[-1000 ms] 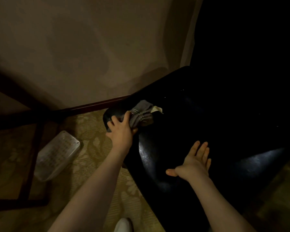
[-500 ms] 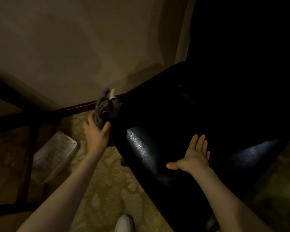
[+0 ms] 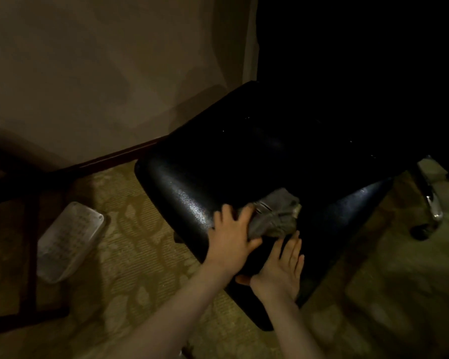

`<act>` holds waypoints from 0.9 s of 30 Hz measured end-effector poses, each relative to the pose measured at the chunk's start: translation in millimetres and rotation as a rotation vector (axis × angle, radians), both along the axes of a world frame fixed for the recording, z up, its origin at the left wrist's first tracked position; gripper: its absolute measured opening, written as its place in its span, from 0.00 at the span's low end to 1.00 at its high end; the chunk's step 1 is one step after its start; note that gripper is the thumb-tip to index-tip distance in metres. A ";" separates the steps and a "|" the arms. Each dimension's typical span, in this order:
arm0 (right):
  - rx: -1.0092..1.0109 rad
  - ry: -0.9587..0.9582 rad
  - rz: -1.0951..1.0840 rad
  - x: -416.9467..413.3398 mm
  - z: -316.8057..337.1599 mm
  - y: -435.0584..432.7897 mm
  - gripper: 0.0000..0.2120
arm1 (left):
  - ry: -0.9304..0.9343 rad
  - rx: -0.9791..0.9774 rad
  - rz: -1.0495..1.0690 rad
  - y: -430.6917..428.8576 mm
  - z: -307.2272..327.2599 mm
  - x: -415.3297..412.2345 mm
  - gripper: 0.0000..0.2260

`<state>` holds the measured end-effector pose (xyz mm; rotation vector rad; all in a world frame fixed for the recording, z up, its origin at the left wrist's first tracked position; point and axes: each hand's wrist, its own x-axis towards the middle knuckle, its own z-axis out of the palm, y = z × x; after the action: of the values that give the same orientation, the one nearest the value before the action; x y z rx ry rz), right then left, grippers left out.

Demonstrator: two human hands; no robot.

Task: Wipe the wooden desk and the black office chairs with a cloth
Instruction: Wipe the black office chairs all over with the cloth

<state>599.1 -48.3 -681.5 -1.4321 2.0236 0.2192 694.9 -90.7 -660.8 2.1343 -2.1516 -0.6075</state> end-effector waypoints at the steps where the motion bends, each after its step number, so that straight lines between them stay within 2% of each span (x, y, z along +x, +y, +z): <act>1: -0.007 0.008 0.000 -0.4 -2.2 0.6 0.56 | -0.072 -0.012 -0.098 0.6 -4.8 -7.4 0.36; 4: -0.022 0.000 -0.001 -1.4 -4.0 -2.5 0.53 | -0.204 -0.068 -0.190 -1.0 -20.8 -10.9 0.44; 7: -0.070 0.001 -0.007 -5.5 -5.5 3.1 0.62 | -0.215 -0.115 -0.178 -9.0 -23.7 0.2 0.43; 11: -0.075 0.000 -0.025 -8.1 -6.7 3.0 0.67 | -0.146 -0.058 0.058 -53.9 -25.1 53.7 0.31; 14: -0.059 -0.002 -0.032 -5.2 -6.7 0.4 0.68 | -0.046 -0.065 0.287 -90.0 -23.3 102.8 0.30; 18: -0.064 0.029 -0.048 -0.6 -9.9 -0.2 0.69 | 0.004 -0.065 0.418 -122.5 -25.0 145.7 0.27; 22: 0.010 0.027 -0.075 3.4 2.4 -5.7 0.68 | 0.089 -0.064 0.422 -132.4 -19.4 179.6 0.26; 24: 0.024 -0.027 -0.154 9.7 18.5 -16.7 0.65 | 0.142 -0.074 0.391 -132.2 -15.8 192.5 0.25; 27: -0.196 -0.093 -0.195 44.3 41.5 -54.7 0.60 | 0.180 -0.126 0.276 -131.3 -9.5 206.6 0.25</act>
<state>643.4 -103.0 -639.9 -1.3209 2.1374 -0.1299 901.5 -222.0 -670.3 2.1627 -1.7173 -0.5954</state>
